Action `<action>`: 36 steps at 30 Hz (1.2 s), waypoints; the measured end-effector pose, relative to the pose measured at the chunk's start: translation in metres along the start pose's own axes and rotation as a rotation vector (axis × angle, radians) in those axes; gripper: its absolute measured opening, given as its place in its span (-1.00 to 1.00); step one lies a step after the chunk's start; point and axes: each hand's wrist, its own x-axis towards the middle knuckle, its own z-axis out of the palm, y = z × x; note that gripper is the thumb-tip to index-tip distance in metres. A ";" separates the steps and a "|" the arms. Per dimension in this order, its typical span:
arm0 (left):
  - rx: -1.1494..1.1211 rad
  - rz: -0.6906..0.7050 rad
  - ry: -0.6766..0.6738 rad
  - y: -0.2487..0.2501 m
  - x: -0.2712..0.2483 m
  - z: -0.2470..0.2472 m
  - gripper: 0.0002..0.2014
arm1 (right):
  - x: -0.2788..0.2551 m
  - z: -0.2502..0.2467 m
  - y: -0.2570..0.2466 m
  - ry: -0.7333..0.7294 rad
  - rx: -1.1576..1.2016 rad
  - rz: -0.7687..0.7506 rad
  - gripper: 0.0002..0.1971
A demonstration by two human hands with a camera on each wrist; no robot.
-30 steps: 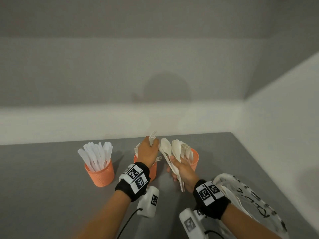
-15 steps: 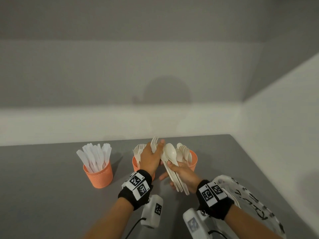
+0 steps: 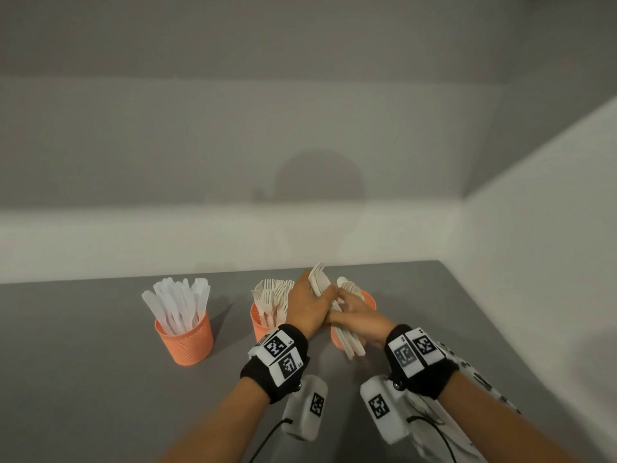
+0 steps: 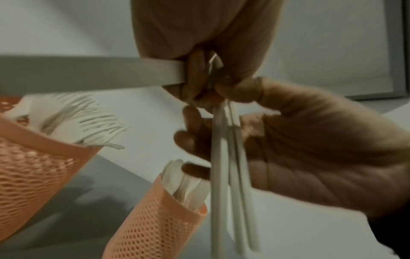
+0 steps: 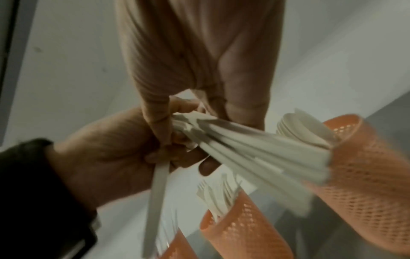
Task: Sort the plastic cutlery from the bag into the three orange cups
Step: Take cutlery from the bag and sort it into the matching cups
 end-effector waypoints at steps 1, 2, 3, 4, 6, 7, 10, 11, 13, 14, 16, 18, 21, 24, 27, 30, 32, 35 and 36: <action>0.019 0.007 0.018 0.001 0.001 0.003 -0.79 | 0.003 -0.003 -0.001 0.050 -0.008 -0.013 -0.60; 0.032 0.017 0.034 0.002 0.002 0.005 -0.77 | 0.003 -0.003 -0.005 0.085 -0.019 -0.019 -0.56; 0.037 0.032 0.041 0.004 0.003 0.006 -0.77 | 0.005 -0.003 -0.006 0.095 -0.032 -0.023 -0.55; 0.030 0.047 0.039 0.005 0.004 0.007 -0.78 | 0.006 -0.002 -0.008 0.092 -0.037 -0.023 -0.56; 0.007 0.053 0.014 0.008 0.005 0.009 -0.74 | 0.010 0.000 -0.006 0.107 -0.057 -0.020 -0.58; -0.017 0.039 0.001 0.009 0.005 0.009 -0.71 | 0.013 -0.001 -0.002 0.142 -0.056 -0.014 -0.61; -0.174 -0.022 -0.002 0.012 0.010 0.000 -0.77 | 0.023 -0.012 0.006 0.335 0.112 0.020 -0.63; -0.216 -0.016 0.027 0.013 0.014 -0.007 -0.79 | 0.025 -0.017 0.006 0.420 0.180 0.010 -0.65; -0.227 0.055 0.105 0.014 0.022 -0.023 -0.77 | 0.027 -0.027 0.005 0.555 0.266 -0.048 -0.68; -0.193 0.107 0.140 0.013 0.026 -0.031 -0.77 | 0.028 -0.031 0.003 0.601 0.296 -0.087 -0.70; -0.030 0.210 0.177 0.010 0.033 -0.047 -0.76 | 0.029 -0.036 0.001 0.652 0.317 -0.148 -0.72; 0.150 0.285 0.178 0.006 0.039 -0.064 -0.78 | 0.032 -0.036 0.002 0.669 0.325 -0.179 -0.74; 0.231 0.374 0.196 -0.004 0.044 -0.085 -0.85 | 0.034 -0.031 0.010 0.657 0.304 -0.158 -0.76; 0.218 0.382 0.261 -0.019 0.045 -0.097 -0.84 | 0.035 -0.027 0.022 0.656 0.226 -0.127 -0.85; 0.258 0.353 0.241 -0.032 0.041 -0.097 -0.74 | 0.038 -0.026 0.035 0.656 0.195 -0.163 -0.78; 0.337 0.332 0.166 -0.043 0.035 -0.091 -0.68 | 0.039 -0.026 0.040 0.651 0.159 -0.168 -0.81; 0.425 0.308 0.117 -0.051 0.033 -0.086 -0.65 | 0.042 -0.026 0.046 0.642 0.131 -0.141 -0.92; 0.522 0.233 0.043 -0.057 0.026 -0.078 -0.61 | 0.046 -0.028 0.058 0.660 -0.031 0.002 -0.83; 0.537 0.199 0.015 -0.057 0.024 -0.076 -0.59 | 0.048 -0.029 0.063 0.673 -0.058 0.039 -0.79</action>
